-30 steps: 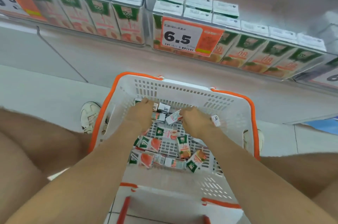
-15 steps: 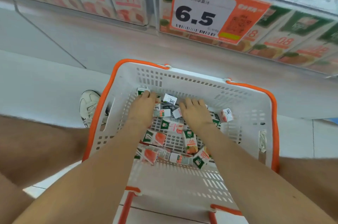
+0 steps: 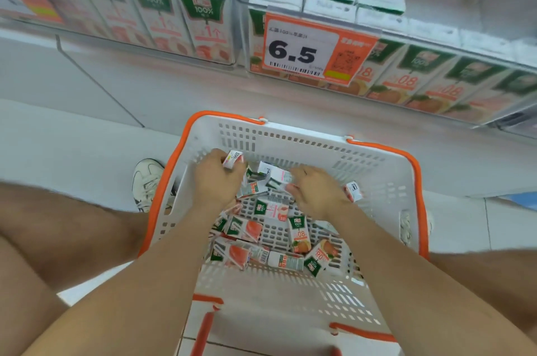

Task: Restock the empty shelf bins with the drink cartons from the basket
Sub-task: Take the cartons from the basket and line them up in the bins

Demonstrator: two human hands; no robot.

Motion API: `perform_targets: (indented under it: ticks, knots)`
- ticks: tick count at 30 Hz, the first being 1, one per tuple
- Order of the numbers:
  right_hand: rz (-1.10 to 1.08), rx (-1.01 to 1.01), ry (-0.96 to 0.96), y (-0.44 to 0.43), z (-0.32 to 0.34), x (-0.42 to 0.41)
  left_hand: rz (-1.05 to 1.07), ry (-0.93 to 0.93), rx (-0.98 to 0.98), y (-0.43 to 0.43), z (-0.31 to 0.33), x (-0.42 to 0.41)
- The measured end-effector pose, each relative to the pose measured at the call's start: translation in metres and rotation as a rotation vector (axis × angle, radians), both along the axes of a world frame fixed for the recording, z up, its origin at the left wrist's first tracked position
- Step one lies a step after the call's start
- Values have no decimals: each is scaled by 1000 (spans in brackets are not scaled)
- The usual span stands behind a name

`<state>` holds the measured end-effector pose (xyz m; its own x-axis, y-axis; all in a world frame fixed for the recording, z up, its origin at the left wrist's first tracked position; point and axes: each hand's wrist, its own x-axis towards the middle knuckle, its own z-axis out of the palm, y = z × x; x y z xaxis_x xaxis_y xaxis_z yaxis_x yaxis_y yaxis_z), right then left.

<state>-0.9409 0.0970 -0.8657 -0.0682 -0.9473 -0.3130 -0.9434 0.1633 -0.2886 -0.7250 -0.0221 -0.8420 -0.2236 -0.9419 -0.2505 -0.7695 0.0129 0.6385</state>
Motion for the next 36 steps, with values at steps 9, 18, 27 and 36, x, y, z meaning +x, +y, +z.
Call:
perform_targets:
  ticks: [9,18,27,36]
  knots:
    - [-694,15,-1069,18,102,3,166,582,778,2,70,11]
    - [-670,1,-1091,44,203,24,-209,569,757,22,179,-4]
    - [-466,-472,-890,60,301,45,-273,822,766,19,265,-3]
    - [-542,-585,-1119,48,341,53,-624,478,208,21,326,1]
